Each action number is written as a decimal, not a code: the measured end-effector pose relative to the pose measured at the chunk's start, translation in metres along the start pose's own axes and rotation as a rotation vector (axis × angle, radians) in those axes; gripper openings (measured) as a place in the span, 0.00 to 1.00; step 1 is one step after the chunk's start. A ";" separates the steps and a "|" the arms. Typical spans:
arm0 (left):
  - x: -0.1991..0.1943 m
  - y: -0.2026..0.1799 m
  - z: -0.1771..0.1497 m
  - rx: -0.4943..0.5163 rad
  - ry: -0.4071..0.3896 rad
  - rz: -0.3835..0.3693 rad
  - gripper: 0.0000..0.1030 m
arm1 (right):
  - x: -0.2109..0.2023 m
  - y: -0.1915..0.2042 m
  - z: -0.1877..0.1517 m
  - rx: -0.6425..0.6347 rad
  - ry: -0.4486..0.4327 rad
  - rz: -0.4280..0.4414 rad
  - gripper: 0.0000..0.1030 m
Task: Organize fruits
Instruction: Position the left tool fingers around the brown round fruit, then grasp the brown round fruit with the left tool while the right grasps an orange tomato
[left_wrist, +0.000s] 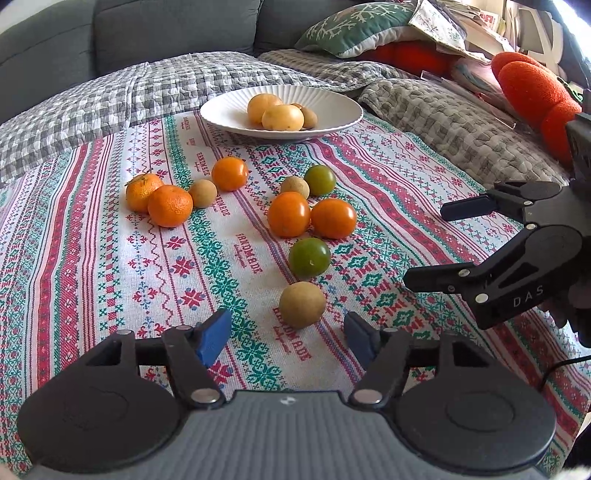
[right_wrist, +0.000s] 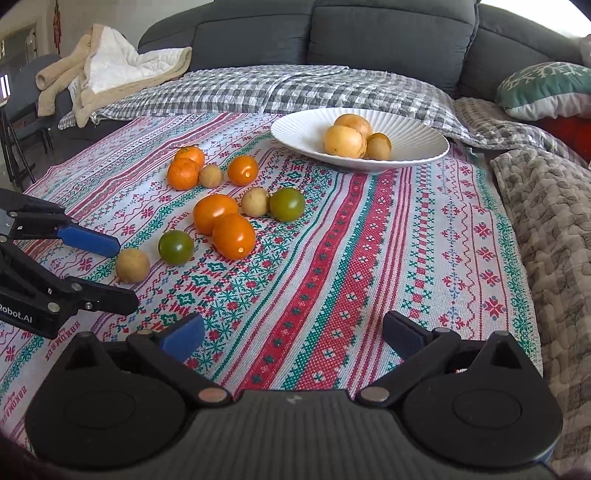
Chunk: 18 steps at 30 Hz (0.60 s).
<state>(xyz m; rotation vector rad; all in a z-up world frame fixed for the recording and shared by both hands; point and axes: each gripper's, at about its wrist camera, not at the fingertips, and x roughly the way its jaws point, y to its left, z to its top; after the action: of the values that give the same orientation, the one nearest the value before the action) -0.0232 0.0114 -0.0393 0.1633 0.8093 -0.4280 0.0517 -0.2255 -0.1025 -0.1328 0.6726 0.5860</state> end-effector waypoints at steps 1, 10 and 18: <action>0.000 0.000 0.000 0.003 -0.001 0.001 0.53 | -0.002 0.002 0.003 0.000 -0.005 0.003 1.00; 0.003 -0.001 0.005 -0.008 -0.012 -0.026 0.15 | -0.004 0.012 0.021 0.027 -0.041 0.006 0.97; 0.004 0.003 0.012 -0.056 0.004 -0.005 0.14 | 0.008 0.010 0.024 0.096 -0.021 0.036 0.83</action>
<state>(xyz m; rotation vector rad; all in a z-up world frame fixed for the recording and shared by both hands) -0.0115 0.0096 -0.0343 0.1103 0.8253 -0.4098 0.0647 -0.2062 -0.0877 -0.0253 0.6829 0.5883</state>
